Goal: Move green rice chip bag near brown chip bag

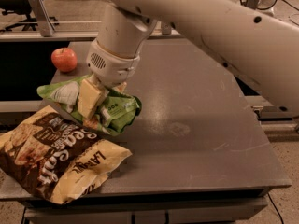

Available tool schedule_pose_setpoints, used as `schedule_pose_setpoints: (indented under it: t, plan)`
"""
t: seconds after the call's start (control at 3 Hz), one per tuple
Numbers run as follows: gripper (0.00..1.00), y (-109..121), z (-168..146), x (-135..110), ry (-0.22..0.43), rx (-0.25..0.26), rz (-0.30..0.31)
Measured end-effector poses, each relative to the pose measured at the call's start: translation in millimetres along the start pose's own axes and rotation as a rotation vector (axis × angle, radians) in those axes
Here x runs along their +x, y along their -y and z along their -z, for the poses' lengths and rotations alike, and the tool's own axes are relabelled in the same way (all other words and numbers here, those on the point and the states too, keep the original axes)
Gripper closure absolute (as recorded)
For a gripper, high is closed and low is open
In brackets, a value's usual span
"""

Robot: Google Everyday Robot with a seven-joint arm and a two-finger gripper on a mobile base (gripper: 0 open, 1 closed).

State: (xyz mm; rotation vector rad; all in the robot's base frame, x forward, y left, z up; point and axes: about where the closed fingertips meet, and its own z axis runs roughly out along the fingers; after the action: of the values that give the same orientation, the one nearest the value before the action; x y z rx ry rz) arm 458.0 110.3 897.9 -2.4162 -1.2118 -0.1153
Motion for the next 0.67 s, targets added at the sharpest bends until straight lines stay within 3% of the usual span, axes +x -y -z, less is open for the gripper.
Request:
schedule_pose_setpoints:
  t: [0.33,0.67]
  plan:
    - [0.85,1.0,-0.9,1.0,-0.002,-0.001,0.003]
    - [0.61,2.4,-1.4,2.1,-0.004,-0.001,0.006]
